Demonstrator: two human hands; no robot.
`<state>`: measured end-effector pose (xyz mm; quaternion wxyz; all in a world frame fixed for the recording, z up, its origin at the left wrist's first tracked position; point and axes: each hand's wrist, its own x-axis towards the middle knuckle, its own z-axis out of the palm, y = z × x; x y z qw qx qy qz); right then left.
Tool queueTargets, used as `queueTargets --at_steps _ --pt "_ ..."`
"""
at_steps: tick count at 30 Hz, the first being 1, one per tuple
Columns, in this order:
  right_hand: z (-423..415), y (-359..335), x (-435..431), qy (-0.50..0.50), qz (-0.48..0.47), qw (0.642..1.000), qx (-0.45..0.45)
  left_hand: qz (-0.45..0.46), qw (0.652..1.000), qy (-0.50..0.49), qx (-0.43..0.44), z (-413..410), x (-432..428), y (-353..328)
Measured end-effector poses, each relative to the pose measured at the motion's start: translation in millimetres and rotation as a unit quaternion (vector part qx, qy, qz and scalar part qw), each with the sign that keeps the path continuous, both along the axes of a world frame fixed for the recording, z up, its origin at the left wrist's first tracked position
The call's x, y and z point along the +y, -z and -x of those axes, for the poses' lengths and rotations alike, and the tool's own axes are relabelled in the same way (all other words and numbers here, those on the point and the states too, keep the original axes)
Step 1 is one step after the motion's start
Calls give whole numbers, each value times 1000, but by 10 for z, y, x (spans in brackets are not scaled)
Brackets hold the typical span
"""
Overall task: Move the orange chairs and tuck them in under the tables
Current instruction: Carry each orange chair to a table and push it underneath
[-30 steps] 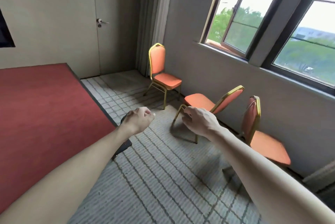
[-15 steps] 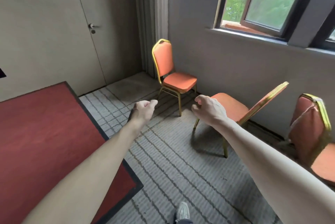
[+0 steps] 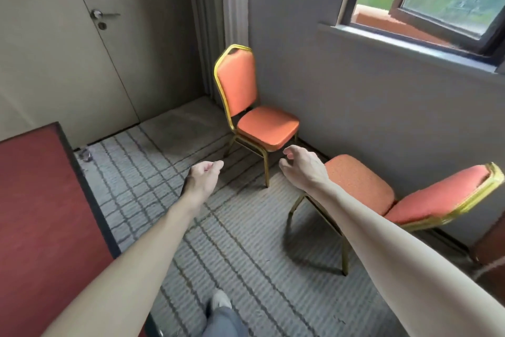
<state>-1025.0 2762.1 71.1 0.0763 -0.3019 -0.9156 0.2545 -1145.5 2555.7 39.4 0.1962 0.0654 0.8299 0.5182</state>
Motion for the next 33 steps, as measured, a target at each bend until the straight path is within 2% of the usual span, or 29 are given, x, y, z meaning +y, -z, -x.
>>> queueTargets --at_steps 6,12,18,26,29,33 --pt "1603 264 906 0 -12 1000 -18 -11 1000 5 -9 1645 832 341" --pt "3077 147 1673 -18 -41 997 -61 -13 1000 -12 -15 3140 1525 219" --pt "4439 204 2297 -12 2 997 -77 -5 1000 7 -14 4324 1985 88" --pt "6705 706 3049 -35 41 996 -72 58 998 28 28 6501 2821 192" --pt "7598 836 3454 -61 72 991 -99 94 992 79 39 7312 3348 110" --pt "8539 809 4046 -83 102 979 -154 146 969 169 107 8391 3982 -113"
